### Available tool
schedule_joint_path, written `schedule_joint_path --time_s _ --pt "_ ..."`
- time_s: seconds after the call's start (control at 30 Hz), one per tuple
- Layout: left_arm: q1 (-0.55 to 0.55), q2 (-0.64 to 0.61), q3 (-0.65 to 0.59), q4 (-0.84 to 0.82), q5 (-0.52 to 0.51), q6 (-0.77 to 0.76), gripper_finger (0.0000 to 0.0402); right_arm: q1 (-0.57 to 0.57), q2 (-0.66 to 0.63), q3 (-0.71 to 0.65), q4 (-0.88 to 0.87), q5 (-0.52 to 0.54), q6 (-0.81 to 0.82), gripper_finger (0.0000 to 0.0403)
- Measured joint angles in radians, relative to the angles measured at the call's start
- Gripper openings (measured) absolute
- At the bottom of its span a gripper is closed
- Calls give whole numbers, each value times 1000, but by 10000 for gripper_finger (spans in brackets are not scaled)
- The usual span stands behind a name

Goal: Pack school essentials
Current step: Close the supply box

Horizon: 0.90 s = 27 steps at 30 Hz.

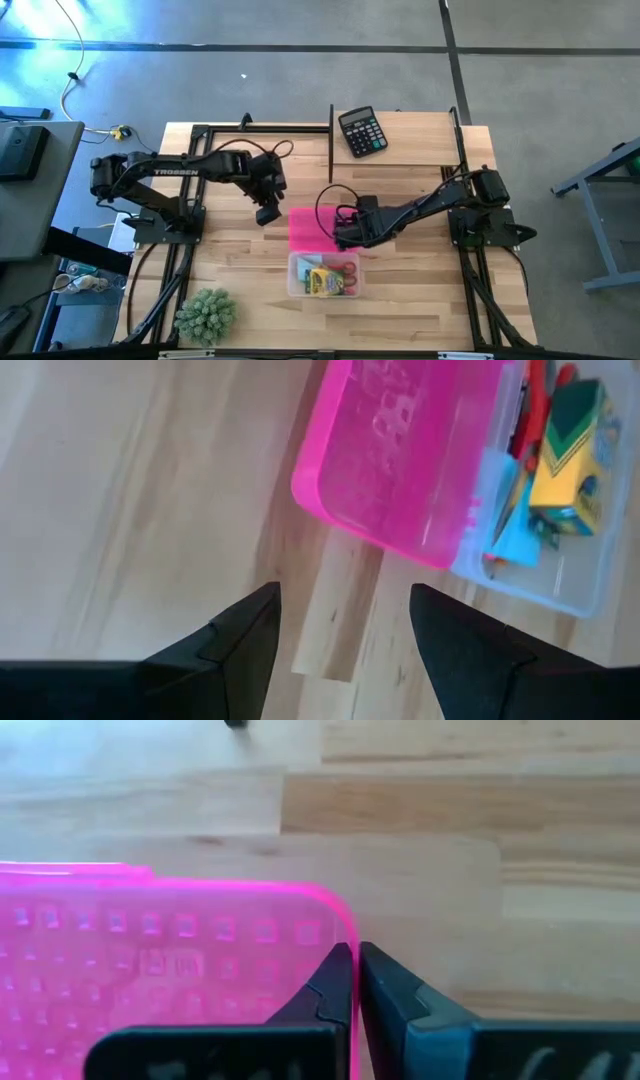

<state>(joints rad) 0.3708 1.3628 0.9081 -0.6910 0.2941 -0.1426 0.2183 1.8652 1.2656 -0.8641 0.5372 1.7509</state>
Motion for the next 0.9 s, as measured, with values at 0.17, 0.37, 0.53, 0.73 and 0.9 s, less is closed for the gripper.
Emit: schedule_joint_path --time_s 0.17,0.37,0.53,0.73,0.9 --pt "61 0 0 0 33 10 211 25 0 2 0 76 -1 2" --pt "121 0 0 9 36 37 211 51 0 3 -1 150 -14 2" --pt "136 0 0 33 35 76 211 65 0 3 6 204 -69 2" --pt "147 0 0 104 20 76 211 71 0 3 4 253 -76 2" --pt "157 28 1 158 -7 102 211 77 0 3 18 293 -77 2"
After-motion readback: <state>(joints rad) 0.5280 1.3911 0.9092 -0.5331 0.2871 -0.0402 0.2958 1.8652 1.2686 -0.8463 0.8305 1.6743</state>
